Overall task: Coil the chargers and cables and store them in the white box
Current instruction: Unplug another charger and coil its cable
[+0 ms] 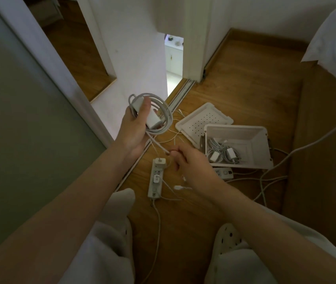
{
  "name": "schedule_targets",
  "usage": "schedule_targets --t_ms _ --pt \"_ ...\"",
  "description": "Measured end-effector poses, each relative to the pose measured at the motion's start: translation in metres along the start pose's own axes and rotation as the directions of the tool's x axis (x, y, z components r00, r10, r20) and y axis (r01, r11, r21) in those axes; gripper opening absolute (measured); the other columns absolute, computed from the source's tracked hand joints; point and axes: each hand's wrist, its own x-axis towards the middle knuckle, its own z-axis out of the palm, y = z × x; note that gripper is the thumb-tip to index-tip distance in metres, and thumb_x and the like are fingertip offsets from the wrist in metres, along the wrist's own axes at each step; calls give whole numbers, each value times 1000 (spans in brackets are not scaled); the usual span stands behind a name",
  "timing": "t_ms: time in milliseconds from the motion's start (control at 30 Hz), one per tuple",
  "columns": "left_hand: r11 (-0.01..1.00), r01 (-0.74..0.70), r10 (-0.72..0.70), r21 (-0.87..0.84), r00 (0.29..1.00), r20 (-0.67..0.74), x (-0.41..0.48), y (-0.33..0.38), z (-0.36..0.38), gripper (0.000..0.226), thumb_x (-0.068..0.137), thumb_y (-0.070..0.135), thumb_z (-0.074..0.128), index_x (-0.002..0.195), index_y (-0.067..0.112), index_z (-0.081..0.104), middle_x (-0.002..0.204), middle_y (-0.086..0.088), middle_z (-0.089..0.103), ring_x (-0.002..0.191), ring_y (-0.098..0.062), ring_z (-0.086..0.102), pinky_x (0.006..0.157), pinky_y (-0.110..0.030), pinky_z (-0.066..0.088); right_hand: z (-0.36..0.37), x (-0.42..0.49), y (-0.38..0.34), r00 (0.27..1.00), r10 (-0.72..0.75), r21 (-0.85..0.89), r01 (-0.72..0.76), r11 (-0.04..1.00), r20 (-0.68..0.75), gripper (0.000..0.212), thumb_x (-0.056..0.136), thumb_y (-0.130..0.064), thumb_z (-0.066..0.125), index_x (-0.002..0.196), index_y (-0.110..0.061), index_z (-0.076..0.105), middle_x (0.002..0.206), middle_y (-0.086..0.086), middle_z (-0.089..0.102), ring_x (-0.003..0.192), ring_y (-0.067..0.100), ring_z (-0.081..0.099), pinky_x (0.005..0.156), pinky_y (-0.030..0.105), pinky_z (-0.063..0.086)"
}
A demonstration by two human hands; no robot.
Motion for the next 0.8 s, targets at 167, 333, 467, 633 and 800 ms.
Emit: schedule_targets --t_ms 167,333,467,633,800 --pt "990 102 -111 94 990 90 -7 1 -6 18 92 40 50 105 28 52 108 -9 57 96 -22 62 83 -35 55 -28 7 22 979 -202 -645 133 752 -34 25 97 -28 41 109 -22 63 97 -7 39 97 11 34 86 25 30" --pt "971 127 -170 203 963 208 -15 -4 5 24 91 43 48 110 29 51 109 -9 58 95 -20 61 73 -29 56 -22 10 25 985 -35 -353 -26 935 -167 20 98 -17 42 105 -14 60 97 6 57 86 17 57 82 37 50" --pt "946 59 -157 319 944 290 -19 -9 9 18 92 44 46 108 37 52 101 1 62 87 -12 65 65 -23 54 -29 16 13 955 254 627 -294 721 156 27 92 4 40 106 -6 60 112 12 62 106 23 62 90 32 52" --pt "921 51 -191 387 924 332 -20 -10 12 26 92 42 46 117 34 51 102 3 63 93 -14 63 67 -24 53 -40 23 14 901 418 817 -324 478 113 22 98 -11 39 106 1 56 93 13 62 80 19 61 79 29 53" --pt "879 19 -207 476 915 346 -18 -18 12 19 92 41 49 109 36 52 103 3 64 92 -15 64 76 -29 56 -42 30 23 799 598 904 -300 303 65 19 98 -1 35 109 3 49 80 10 51 65 13 49 62 25 49"
